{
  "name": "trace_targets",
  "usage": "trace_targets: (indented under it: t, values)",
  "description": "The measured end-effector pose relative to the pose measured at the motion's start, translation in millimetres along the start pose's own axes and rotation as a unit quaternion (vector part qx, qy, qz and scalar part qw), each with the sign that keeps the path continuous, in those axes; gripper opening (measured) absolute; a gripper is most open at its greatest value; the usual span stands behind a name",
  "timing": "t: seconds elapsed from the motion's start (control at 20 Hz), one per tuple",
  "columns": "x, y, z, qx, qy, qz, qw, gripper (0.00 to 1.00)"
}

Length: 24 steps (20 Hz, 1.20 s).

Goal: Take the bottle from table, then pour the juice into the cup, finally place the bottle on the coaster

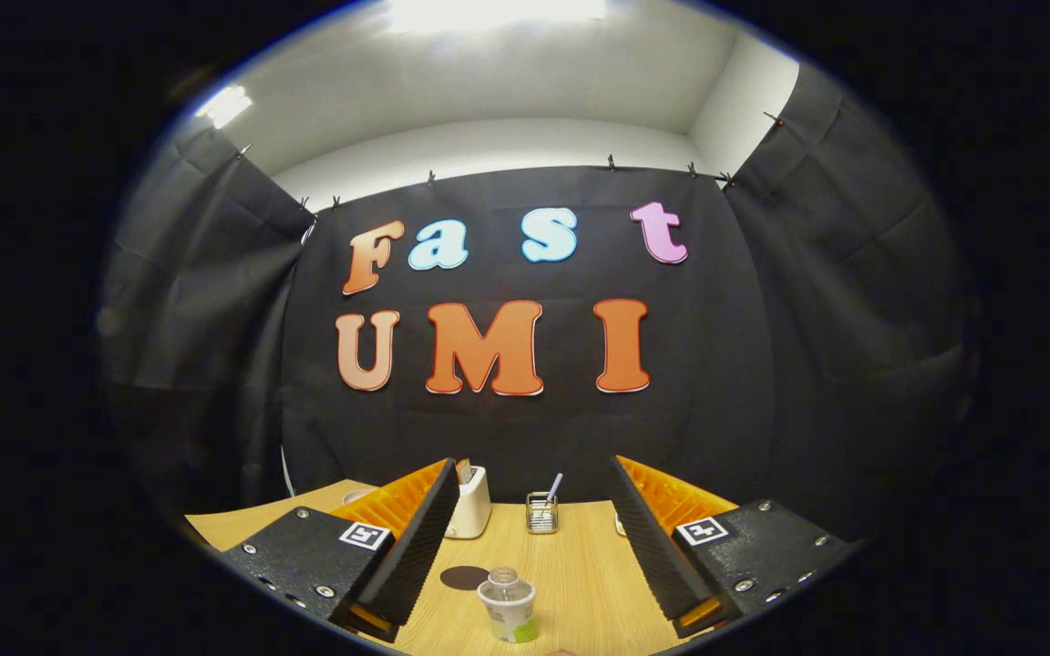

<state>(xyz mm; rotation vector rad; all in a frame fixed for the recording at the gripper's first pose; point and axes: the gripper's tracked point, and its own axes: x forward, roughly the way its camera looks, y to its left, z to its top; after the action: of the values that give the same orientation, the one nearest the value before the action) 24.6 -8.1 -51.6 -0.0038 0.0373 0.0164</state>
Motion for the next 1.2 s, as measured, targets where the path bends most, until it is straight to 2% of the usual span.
trace_targets:
  t: [0.2, 0.4, 0.65, 1.2]
  values:
    - [3.7, 8.2, -41.8, 0.018, 0.020, 0.019, 0.999, 0.98]
    - [8.2, 4.1, -78.1, -0.005, 0.027, -0.005, 1.000, 0.98]
    - [10.0, 16.1, -117.2, -0.046, 0.041, -0.002, 0.998, 0.98]
    - [28.7, 27.7, -221.2, -0.044, 0.117, 0.019, 0.992, 0.98]
